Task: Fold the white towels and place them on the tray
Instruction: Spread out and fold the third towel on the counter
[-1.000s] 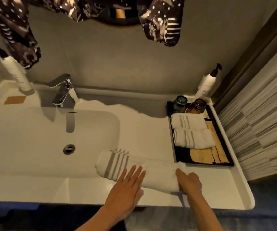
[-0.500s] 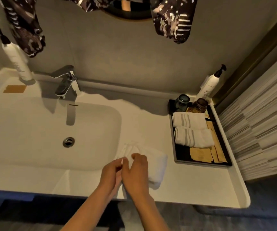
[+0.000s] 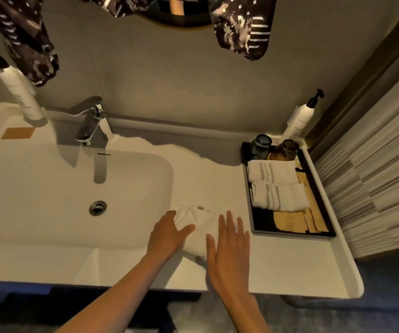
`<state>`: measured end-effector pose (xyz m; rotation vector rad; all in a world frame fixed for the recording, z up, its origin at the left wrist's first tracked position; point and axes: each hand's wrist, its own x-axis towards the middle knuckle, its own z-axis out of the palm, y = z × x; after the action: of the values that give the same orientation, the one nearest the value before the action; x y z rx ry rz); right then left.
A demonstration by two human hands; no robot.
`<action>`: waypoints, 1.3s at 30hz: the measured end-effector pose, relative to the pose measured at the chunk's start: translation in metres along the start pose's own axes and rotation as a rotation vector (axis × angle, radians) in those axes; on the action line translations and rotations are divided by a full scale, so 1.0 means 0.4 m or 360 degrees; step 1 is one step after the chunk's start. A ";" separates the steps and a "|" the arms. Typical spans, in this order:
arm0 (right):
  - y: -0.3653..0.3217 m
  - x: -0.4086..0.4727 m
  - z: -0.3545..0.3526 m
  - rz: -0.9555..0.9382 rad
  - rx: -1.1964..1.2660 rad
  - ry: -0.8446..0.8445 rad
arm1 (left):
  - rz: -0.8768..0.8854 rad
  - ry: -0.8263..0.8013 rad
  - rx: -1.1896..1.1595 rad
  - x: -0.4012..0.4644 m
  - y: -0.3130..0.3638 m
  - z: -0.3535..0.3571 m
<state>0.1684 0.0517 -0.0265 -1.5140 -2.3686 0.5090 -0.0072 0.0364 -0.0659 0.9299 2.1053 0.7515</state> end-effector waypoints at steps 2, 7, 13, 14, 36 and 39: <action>0.033 0.011 0.047 0.0132 0.0038 -0.0271 | 0.0000 0.0056 0.0046 -0.006 0.009 0.018; 0.059 0.044 0.077 0.0286 -0.0040 -0.0380 | -0.0068 0.0120 0.0370 0.007 0.026 0.030; 0.053 0.034 0.004 0.1411 0.1076 -0.0454 | -0.0662 -0.0308 -0.0136 -0.017 0.094 -0.060; 0.054 0.050 -0.013 0.1490 0.1283 -0.0536 | -0.0726 -0.0367 -0.0314 -0.026 0.093 -0.070; -0.334 0.839 0.247 0.0747 0.0955 -0.0144 | -0.0293 0.0475 -0.0479 0.703 0.019 -0.495; -0.338 0.797 0.261 0.0356 0.0605 0.0146 | -0.0171 0.0679 -0.0510 0.692 0.020 -0.479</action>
<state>-0.1152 0.2751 -0.0458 -1.5849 -1.9068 0.8648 -0.2905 0.2175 -0.0497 0.5093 2.2738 1.2742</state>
